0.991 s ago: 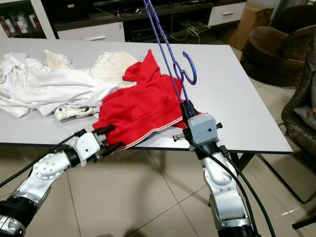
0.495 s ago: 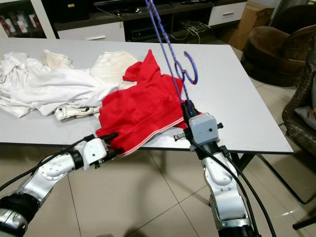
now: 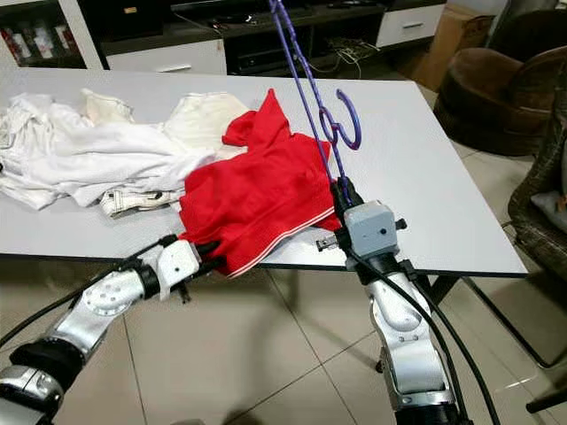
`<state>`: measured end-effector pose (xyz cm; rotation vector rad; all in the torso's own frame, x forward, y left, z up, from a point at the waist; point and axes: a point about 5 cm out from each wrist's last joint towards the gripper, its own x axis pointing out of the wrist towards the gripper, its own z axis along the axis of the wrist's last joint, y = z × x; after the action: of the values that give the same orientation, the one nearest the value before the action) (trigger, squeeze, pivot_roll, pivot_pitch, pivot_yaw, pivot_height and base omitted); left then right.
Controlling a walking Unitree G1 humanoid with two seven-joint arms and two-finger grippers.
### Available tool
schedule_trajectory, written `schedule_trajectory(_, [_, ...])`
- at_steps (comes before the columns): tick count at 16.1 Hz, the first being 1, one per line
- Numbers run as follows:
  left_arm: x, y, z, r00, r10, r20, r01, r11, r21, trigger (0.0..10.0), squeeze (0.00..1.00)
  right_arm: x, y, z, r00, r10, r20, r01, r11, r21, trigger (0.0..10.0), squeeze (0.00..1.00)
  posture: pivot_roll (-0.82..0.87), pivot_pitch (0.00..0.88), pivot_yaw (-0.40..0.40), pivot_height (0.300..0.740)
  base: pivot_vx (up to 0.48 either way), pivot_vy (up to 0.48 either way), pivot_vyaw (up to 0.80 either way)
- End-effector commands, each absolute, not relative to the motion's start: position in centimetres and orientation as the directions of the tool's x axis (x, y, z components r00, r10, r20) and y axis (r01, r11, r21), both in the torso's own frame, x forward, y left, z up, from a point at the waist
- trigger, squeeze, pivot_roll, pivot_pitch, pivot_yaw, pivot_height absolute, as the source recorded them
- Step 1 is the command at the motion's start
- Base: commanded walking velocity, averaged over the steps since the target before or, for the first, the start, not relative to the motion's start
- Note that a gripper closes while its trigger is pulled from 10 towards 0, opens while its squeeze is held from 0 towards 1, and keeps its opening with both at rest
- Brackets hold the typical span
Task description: Hang hanger
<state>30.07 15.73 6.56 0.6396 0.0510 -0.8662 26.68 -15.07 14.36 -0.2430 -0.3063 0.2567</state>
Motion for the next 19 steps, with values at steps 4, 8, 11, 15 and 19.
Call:
schedule_trajectory(4, [31.8,16.1,9.1,0.701,-0.691,-0.179,0.676,0.563,0.476,0.0,0.0,27.2,-16.4,14.9,0.918,0.302,0.256,-0.225,0.931,-0.288,10.0,0.0,0.05,0.0,0.014,0.74,0.0,0.0,0.0])
schedule_trajectory(8, [33.2,16.0,12.3,0.648,-0.759,-0.058,0.726,0.593,0.349,0.0,0.0,27.0,-18.7,16.8,0.872,0.426,0.243,-0.327,0.875,-0.358,10.0,0.0,0.04,0.0,0.021,0.74,0.0,0.0,0.0])
schedule_trajectory(11, [33.8,16.0,13.4,0.623,-0.781,-0.034,0.752,0.586,0.302,0.0,0.0,25.4,-19.6,17.6,0.802,0.573,0.169,-0.466,0.777,-0.424,10.0,0.0,0.03,0.0,0.028,0.74,0.0,0.0,0.0])
schedule_trajectory(15, [34.7,16.2,14.5,0.602,-0.798,-0.026,0.776,0.578,0.254,0.0,0.0,22.6,-20.8,18.0,0.683,0.731,-0.017,-0.635,0.582,-0.508,10.0,0.0,0.01,0.0,0.037,0.74,0.0,0.0,0.0])
schedule_trajectory(19, [35.5,17.3,15.1,0.618,-0.784,-0.06,0.77,0.587,0.251,0.0,0.0,21.2,-23.7,17.8,0.679,0.705,-0.203,-0.651,0.45,-0.611,10.0,0.0,-0.01,0.003,0.046,0.74,0.0,0.0,0.0])
